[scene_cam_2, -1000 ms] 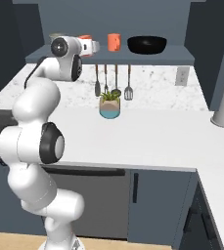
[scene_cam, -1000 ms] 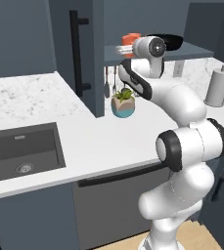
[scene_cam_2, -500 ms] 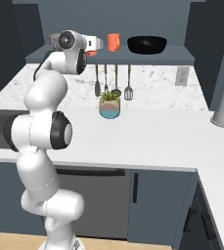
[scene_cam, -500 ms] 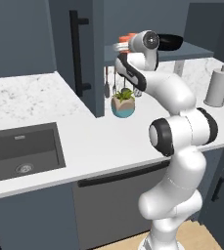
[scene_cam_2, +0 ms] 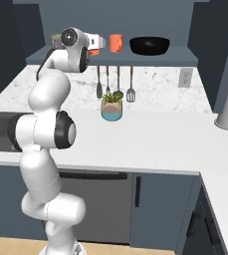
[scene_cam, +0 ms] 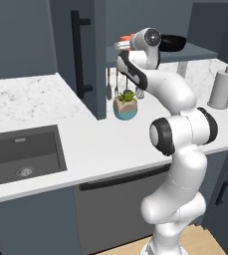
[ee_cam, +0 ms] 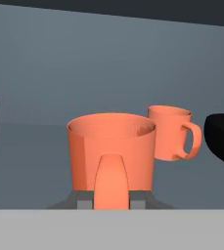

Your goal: Gather all objects into one cabinet and sort the glasses and bowls to opposite sides.

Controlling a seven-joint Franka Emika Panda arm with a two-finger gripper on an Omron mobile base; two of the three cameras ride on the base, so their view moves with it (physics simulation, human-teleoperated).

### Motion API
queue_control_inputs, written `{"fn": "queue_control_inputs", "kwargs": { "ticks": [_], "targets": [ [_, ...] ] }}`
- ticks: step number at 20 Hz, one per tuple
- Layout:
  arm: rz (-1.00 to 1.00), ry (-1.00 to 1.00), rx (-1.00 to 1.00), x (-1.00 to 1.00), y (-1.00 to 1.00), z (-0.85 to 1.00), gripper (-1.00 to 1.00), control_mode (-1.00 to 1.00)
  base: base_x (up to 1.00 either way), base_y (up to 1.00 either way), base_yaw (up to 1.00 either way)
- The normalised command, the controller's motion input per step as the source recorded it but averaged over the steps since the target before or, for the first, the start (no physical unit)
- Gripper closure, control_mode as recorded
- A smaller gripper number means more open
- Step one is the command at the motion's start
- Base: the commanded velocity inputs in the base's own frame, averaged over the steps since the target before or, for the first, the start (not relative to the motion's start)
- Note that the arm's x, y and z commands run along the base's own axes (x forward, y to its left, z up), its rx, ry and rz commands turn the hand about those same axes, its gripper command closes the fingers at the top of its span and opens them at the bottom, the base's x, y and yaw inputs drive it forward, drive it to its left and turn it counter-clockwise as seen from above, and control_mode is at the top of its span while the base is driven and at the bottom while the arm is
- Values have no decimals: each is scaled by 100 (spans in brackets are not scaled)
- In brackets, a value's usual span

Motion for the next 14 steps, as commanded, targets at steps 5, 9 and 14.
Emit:
{"fn": "queue_control_inputs", "kwargs": {
  "ticks": [5,9,14],
  "targets": [
    [0,0,0,1,0,0,100,-100,0,0,0],
    [0,0,0,9,7,-2,100,-100,0,0,0],
    [0,0,0,10,6,-3,100,-100,0,0,0]
  ]
}}
